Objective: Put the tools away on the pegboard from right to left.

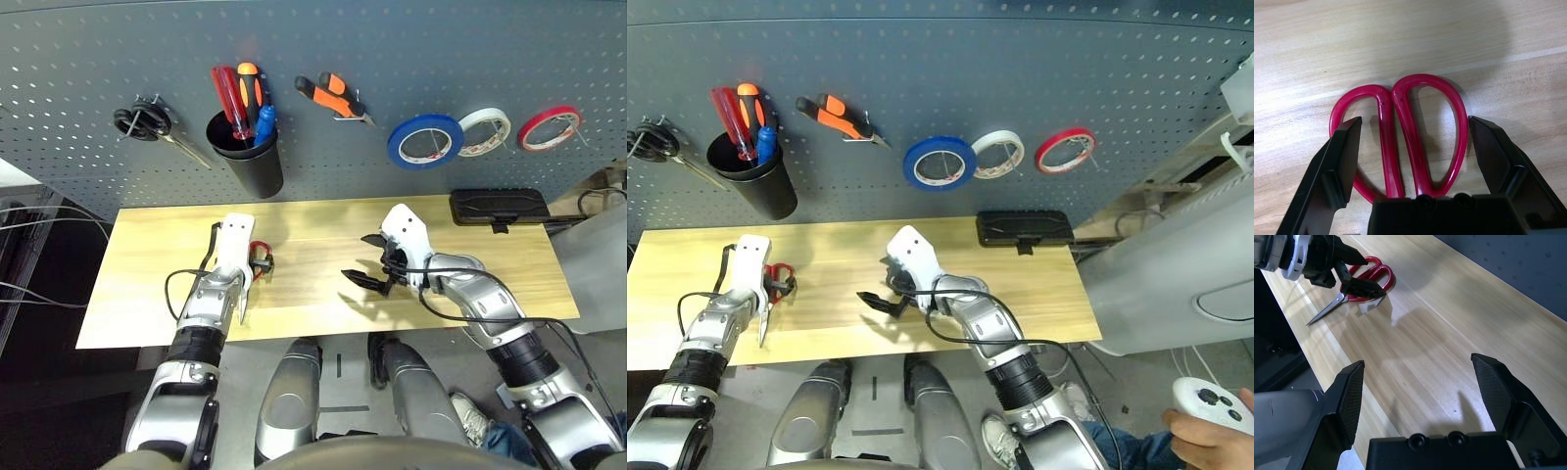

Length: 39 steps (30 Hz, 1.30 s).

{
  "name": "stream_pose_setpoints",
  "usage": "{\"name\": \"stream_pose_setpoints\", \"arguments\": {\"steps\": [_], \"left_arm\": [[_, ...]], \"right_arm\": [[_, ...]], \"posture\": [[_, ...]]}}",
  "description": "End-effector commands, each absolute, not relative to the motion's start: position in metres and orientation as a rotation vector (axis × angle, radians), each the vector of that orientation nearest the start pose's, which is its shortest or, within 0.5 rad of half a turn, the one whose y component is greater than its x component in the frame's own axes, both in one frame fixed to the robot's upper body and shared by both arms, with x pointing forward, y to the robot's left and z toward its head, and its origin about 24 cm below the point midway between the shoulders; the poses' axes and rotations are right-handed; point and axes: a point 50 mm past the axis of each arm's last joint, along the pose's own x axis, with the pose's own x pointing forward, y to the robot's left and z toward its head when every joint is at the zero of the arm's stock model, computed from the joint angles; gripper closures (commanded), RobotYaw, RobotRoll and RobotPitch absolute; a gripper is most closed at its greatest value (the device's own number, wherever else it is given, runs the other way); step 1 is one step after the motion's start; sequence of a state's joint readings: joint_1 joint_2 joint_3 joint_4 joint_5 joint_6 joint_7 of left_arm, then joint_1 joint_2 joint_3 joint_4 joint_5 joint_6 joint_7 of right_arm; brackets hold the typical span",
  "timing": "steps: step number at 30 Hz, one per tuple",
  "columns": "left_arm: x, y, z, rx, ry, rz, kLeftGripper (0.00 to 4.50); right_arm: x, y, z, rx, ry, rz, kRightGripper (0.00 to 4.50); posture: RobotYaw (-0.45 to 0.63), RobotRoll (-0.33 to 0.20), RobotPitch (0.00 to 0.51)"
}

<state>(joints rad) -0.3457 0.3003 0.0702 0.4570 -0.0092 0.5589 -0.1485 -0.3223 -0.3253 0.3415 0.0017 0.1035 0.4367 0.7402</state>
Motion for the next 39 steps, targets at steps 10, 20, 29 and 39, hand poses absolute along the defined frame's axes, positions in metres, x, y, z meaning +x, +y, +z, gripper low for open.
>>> {"name": "stream_pose_setpoints", "arguments": {"steps": [10,20,29,39], "left_arm": [[0.287,0.244,0.002,0.16,0.676,0.069,0.04],[0.284,0.247,0.0,0.123,0.674,0.12,2.01],[0.276,0.244,-0.029,0.097,0.82,0.135,4.47],[0.282,0.234,-0.039,0.078,0.852,0.12,1.57]], "right_arm": [[0.268,-0.09,0.055,-0.291,0.331,1.089,0.0],[0.266,-0.09,0.053,-0.299,0.335,1.099,0.0],[0.265,-0.09,0.052,-0.299,0.339,1.097,0.0],[0.263,-0.092,0.051,-0.302,0.347,1.084,0.0]], "posture": [[0.13,0.0,0.279],[0.13,0.0,0.286],[0.12,0.0,0.298],[0.1,0.0,0.302]]}}
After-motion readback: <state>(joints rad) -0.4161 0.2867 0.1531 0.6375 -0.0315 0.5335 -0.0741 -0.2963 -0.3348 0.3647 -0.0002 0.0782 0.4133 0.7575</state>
